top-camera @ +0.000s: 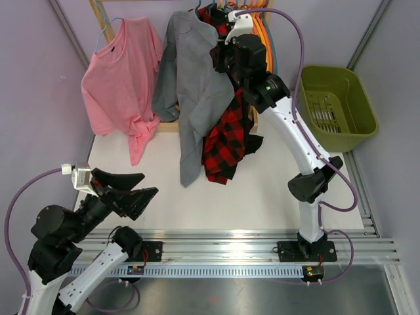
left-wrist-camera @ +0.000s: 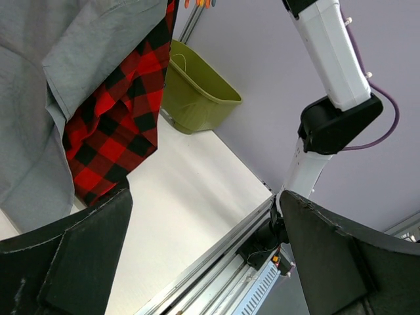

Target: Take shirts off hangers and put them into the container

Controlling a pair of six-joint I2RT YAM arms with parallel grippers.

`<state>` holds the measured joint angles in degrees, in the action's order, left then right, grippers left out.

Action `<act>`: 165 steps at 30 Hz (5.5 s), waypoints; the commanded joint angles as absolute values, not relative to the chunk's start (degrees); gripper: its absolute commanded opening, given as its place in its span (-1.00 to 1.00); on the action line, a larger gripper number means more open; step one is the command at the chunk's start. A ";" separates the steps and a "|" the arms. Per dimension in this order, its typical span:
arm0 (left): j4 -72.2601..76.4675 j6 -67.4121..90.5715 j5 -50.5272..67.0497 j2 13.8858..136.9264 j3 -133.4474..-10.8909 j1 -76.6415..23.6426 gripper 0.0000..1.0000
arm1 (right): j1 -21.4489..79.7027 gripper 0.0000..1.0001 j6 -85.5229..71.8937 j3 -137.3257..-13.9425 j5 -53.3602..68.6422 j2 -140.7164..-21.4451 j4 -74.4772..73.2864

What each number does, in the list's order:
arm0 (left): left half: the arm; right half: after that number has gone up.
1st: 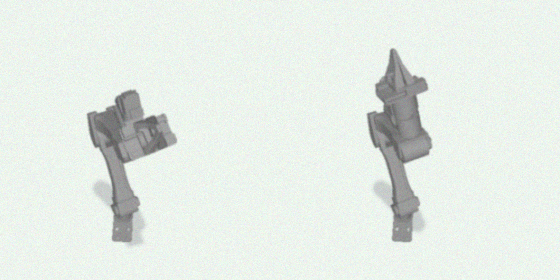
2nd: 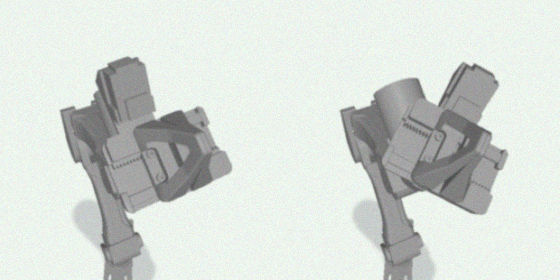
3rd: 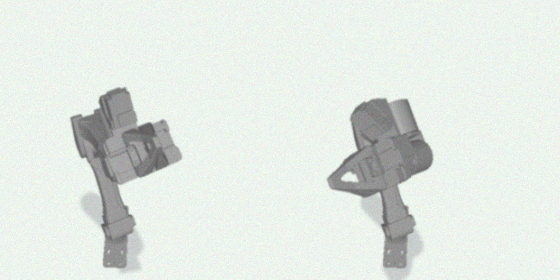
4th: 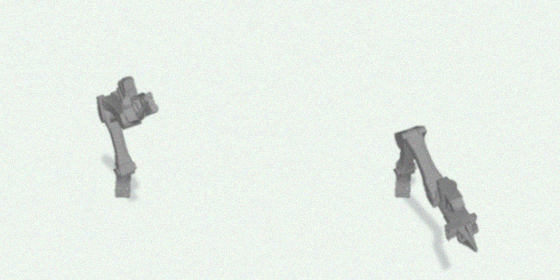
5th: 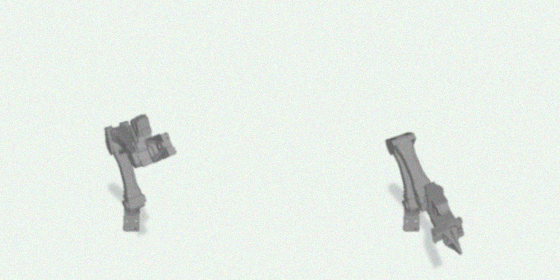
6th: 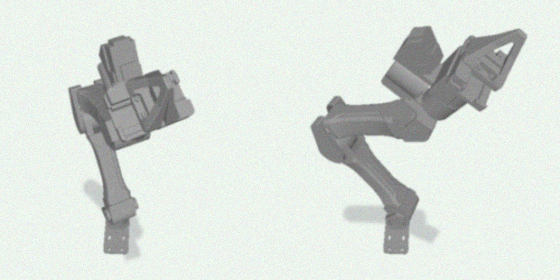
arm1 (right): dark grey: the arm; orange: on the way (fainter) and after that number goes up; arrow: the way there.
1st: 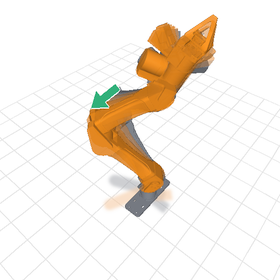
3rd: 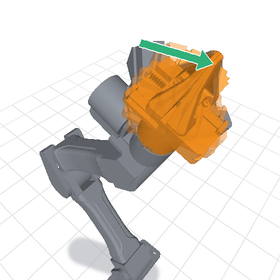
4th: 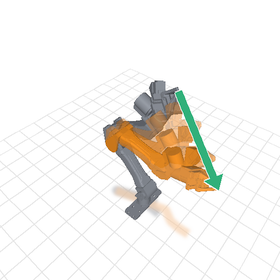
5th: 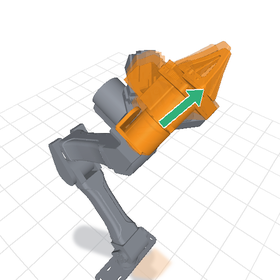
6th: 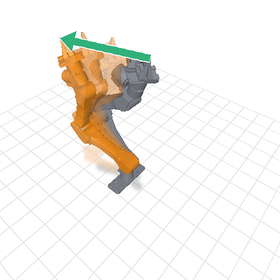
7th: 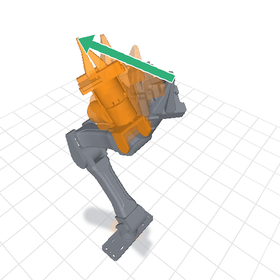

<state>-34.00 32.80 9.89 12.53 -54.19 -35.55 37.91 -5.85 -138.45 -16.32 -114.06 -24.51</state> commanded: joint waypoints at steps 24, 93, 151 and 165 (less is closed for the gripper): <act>-32.69 31.47 10.63 8.88 -55.90 -35.68 0.98 | 34.01 -1.00 -19.69 -121.02 10.83 -103.88 24.86; 10.08 16.07 41.99 38.40 -54.93 -35.68 0.98 | 38.58 -1.00 -10.90 -88.51 47.64 -52.21 -44.56; -22.40 13.73 7.79 28.22 -72.68 -35.77 -1.00 | 38.67 -1.00 -13.35 -73.74 19.22 -46.68 -34.72; -38.86 14.14 -24.86 27.61 -71.73 -35.68 -1.00 | 38.67 -1.00 -20.04 -66.10 -26.25 -28.39 -32.34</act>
<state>-38.54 15.11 -12.10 29.58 -71.46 -36.47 38.96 -18.13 -66.50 -10.15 -30.00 -32.99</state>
